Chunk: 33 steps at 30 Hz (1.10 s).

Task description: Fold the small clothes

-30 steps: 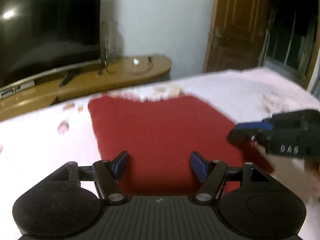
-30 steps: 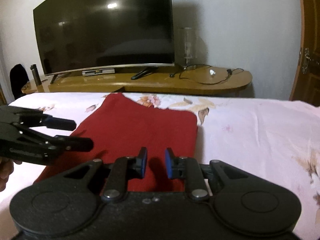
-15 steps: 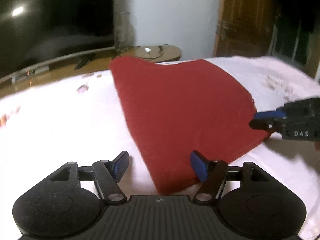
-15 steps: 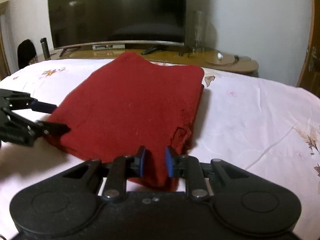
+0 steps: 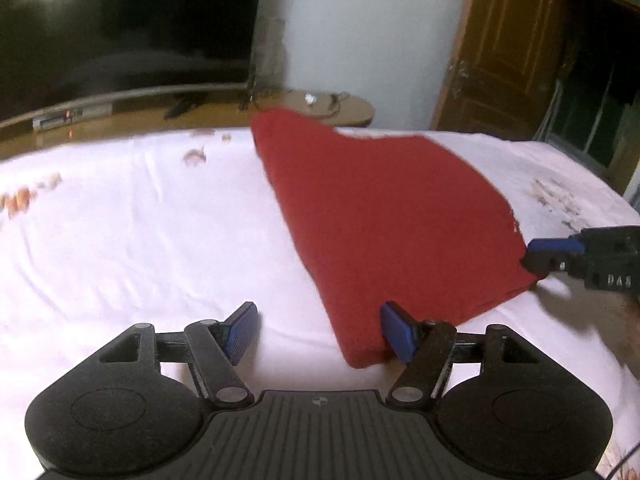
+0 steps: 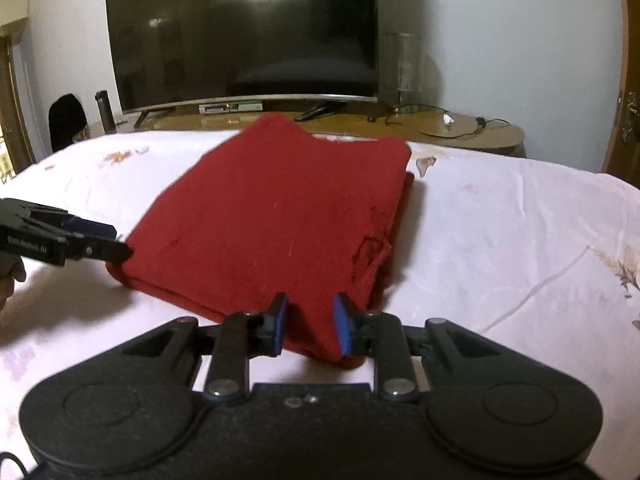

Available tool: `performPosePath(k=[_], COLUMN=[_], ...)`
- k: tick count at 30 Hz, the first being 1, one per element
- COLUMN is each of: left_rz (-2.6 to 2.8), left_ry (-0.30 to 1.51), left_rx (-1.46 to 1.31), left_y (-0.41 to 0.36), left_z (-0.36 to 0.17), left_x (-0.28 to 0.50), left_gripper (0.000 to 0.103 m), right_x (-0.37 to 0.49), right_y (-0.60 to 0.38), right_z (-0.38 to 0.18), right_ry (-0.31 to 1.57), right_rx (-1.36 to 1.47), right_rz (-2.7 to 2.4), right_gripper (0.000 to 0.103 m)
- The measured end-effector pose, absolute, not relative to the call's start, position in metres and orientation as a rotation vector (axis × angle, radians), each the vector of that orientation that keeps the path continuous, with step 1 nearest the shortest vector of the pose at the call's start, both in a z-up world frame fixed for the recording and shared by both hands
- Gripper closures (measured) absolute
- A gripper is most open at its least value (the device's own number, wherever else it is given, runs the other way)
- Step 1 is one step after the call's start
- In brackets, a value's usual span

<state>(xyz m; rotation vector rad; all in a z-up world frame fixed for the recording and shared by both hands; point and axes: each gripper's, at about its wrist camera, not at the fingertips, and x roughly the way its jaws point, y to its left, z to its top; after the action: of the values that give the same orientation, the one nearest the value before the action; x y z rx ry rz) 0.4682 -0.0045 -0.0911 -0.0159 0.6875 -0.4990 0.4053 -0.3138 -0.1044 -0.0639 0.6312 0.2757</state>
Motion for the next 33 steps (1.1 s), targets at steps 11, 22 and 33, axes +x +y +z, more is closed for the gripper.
performPosePath(k=[11,22,33], left_rz=[-0.668,-0.703,-0.717], left_ry=[0.872,0.966,0.949], left_rx=[-0.622,-0.664,-0.696], left_y=[0.019,-0.009,-0.013], left_z=[-0.117,-0.14,-0.142], left_x=[0.544,0.582,0.591], left_gripper=[0.035,0.035,0.035], right_x=[0.464,0.523,0.552], right_y=[-0.423,-0.426,-0.389], right_z=[-0.113,-0.138,-0.145], right_ry=[0.657,0.898,0.892], right_rx=[0.66,0.761,0.738], right_rz=[0.258,0.428,0.536], right_gripper=[0.04,0.04,0.051])
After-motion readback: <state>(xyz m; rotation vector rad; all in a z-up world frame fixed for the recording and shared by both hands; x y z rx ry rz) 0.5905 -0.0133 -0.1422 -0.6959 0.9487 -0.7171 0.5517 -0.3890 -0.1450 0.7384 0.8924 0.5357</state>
